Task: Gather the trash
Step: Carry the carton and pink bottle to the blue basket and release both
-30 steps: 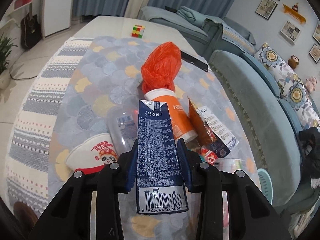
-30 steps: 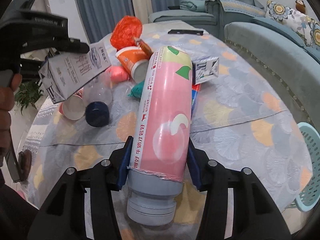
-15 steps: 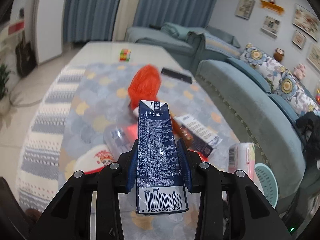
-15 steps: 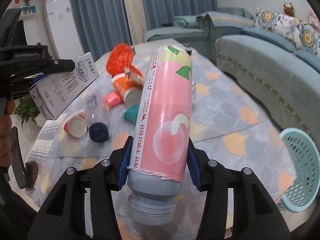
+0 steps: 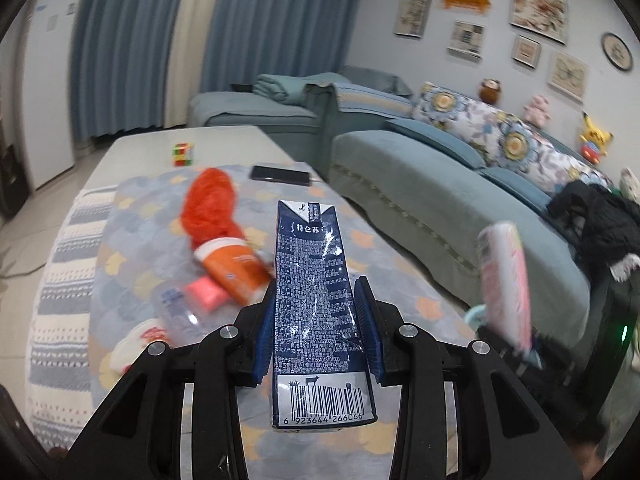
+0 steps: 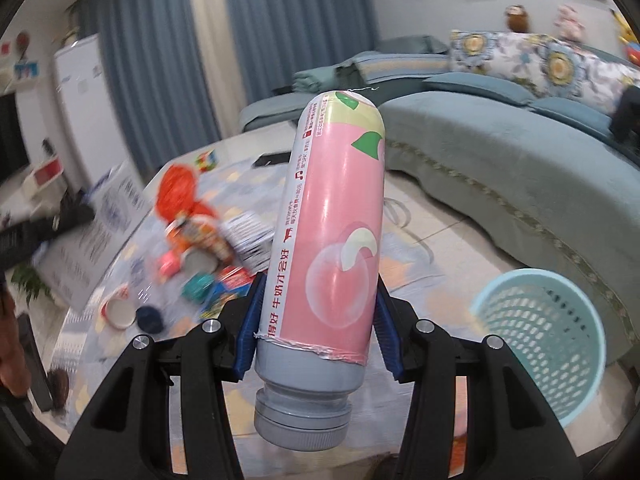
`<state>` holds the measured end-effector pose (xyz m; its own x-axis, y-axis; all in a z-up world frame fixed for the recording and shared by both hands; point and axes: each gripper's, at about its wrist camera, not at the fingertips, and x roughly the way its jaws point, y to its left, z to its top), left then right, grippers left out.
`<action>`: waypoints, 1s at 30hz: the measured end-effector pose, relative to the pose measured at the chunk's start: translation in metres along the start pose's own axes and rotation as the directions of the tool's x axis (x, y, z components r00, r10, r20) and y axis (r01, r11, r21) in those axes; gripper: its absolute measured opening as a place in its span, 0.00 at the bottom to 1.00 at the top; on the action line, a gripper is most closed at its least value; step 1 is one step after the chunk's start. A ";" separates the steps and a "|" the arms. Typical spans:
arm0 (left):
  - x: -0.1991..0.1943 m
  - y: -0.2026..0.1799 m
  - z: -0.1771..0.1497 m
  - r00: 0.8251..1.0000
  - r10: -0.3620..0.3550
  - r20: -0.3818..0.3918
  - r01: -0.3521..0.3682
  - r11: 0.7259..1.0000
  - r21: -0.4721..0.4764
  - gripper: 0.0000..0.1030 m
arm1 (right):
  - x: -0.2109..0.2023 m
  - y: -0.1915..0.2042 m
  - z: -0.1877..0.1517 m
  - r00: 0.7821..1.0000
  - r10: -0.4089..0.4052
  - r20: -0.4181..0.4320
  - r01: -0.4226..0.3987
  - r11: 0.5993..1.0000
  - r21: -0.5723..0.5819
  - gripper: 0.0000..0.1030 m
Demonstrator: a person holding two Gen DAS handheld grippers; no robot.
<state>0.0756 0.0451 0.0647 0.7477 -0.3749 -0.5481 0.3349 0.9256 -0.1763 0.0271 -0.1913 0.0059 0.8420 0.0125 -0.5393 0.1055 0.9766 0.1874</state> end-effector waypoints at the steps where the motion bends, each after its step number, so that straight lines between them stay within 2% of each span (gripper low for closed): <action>1: 0.001 -0.007 -0.001 1.000 -0.015 -0.002 0.015 1.000 0.016 0.34 | -0.005 -0.011 0.004 1.000 -0.008 0.006 0.008 1.000 0.014 0.45; 5: 0.006 -0.034 -0.007 0.996 -0.082 -0.017 0.083 0.994 0.066 0.34 | -0.034 -0.058 0.019 0.998 -0.050 0.040 0.048 0.998 0.040 0.45; 10: 0.014 -0.080 -0.017 0.983 -0.179 -0.048 0.184 0.975 0.128 0.34 | -0.081 -0.113 0.030 0.982 -0.155 0.109 0.155 0.988 0.008 0.45; 15: 0.024 -0.138 -0.025 0.943 -0.321 -0.084 0.331 0.924 0.189 0.34 | -0.102 -0.155 0.024 0.976 -0.188 0.113 0.187 0.982 0.021 0.45; 19: 0.044 -0.194 -0.038 0.908 -0.393 -0.144 0.417 0.877 0.240 0.34 | -0.098 -0.190 0.011 0.980 -0.190 0.059 0.186 0.980 0.070 0.45; 21: 0.062 -0.222 -0.044 0.893 -0.413 -0.178 0.447 0.862 0.241 0.34 | -0.091 -0.204 0.005 0.981 -0.192 0.027 0.189 0.978 0.088 0.45; 25: 0.100 -0.258 -0.050 0.881 -0.418 -0.223 0.464 0.857 0.225 0.34 | -0.077 -0.228 -0.006 0.977 -0.213 -0.032 0.215 0.971 0.108 0.45; 28: 0.129 -0.282 -0.053 0.883 -0.389 -0.263 0.449 0.863 0.232 0.34 | -0.067 -0.246 -0.013 0.974 -0.211 -0.081 0.220 0.967 0.129 0.46; 30: 0.144 -0.290 -0.052 0.883 -0.374 -0.285 0.442 0.868 0.229 0.35 | -0.063 -0.257 -0.016 0.965 -0.239 -0.108 0.253 0.957 0.143 0.52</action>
<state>0.0564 -0.2744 -0.0062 0.3714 -0.6625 -0.6505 0.7519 0.6256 -0.2080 -0.0616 -0.4397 -0.0208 0.7303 -0.1984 -0.6536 0.3897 0.9069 0.1601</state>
